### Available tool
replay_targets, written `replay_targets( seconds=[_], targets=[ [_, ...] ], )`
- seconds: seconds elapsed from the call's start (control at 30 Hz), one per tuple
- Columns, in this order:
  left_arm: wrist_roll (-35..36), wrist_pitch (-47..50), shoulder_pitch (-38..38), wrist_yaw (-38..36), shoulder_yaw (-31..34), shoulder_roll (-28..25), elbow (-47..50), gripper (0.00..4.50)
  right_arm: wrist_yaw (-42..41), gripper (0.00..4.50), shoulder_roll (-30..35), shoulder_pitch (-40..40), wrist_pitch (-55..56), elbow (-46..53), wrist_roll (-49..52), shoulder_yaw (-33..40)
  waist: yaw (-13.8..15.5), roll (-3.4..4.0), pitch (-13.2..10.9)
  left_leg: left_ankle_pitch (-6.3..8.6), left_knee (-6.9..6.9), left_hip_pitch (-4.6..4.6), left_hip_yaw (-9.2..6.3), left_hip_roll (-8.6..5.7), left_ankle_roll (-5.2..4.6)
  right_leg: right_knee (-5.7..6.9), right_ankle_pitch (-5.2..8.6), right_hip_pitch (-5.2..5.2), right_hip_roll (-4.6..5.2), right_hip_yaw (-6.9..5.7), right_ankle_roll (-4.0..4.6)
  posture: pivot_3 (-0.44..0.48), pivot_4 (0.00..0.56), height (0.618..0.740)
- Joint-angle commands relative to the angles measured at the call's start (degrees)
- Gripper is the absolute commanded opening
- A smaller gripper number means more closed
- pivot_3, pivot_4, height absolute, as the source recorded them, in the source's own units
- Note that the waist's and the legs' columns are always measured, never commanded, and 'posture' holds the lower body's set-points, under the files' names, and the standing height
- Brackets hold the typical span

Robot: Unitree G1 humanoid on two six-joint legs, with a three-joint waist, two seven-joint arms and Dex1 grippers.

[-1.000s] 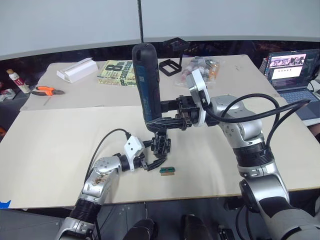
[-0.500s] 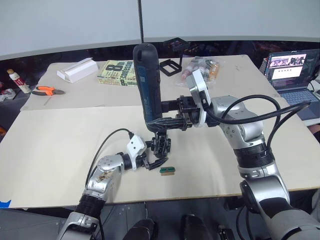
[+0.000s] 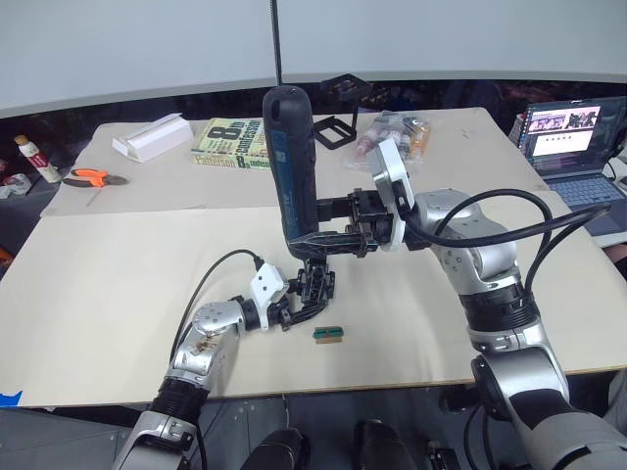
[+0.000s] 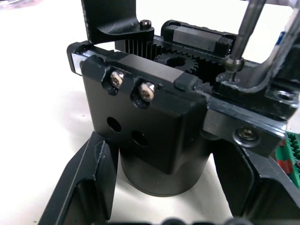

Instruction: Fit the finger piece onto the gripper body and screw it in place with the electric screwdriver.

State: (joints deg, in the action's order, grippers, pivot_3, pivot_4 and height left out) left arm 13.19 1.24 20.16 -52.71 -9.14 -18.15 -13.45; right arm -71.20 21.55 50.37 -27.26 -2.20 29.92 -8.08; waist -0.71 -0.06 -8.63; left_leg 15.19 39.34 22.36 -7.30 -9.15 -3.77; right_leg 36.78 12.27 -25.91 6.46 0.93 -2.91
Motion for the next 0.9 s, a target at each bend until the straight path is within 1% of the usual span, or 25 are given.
replay_targets(
  seconds=[0.03, 0.3, 0.8, 0.9],
  targets=[
    [-0.34, -1.25, -0.51, -0.44, -0.29, 0.03, 1.30, 2.42, 0.34, 1.86, 0.30, -0.98, 0.78, 1.69, 0.15, 0.54, 0.00, 0.00, 0.01, 0.00, 0.00, 0.00, 0.00, 0.00, 0.00, 0.00, 0.00, 0.00, 0.00, 0.00, 0.00, 0.000, 0.150, 0.740],
    [-0.83, -1.50, -0.69, 0.27, -0.37, 0.31, 1.70, 2.42, 1.08, 1.86, 1.42, -1.69, 0.86, 0.19, -2.63, -1.94, -0.01, 0.00, 0.05, 0.00, 0.00, -0.05, 0.00, 0.00, 0.00, 0.01, 0.00, 0.04, -0.01, 0.00, 0.00, 0.000, 0.150, 0.740],
    [-1.66, -1.86, -1.05, 0.96, -0.42, 0.36, 2.58, 2.42, 3.15, 1.86, 1.75, -1.25, -1.95, -0.09, -3.33, -4.59, 0.01, -0.01, 0.18, 0.00, 0.02, -0.21, 0.00, 0.01, 0.00, 0.01, 0.00, 0.25, -0.01, 0.00, 0.00, 0.000, 0.150, 0.740],
    [-1.86, -2.34, -0.94, 1.78, 0.00, 0.73, 2.26, 2.42, 4.07, 1.86, 1.71, -0.59, -3.99, -0.13, -3.47, -5.42, 0.02, -0.01, 0.18, 0.01, 0.02, -0.30, 0.00, 0.01, 0.00, 0.00, 0.00, 0.37, -0.02, 0.00, 0.00, 0.000, 0.150, 0.740]
  ],
)
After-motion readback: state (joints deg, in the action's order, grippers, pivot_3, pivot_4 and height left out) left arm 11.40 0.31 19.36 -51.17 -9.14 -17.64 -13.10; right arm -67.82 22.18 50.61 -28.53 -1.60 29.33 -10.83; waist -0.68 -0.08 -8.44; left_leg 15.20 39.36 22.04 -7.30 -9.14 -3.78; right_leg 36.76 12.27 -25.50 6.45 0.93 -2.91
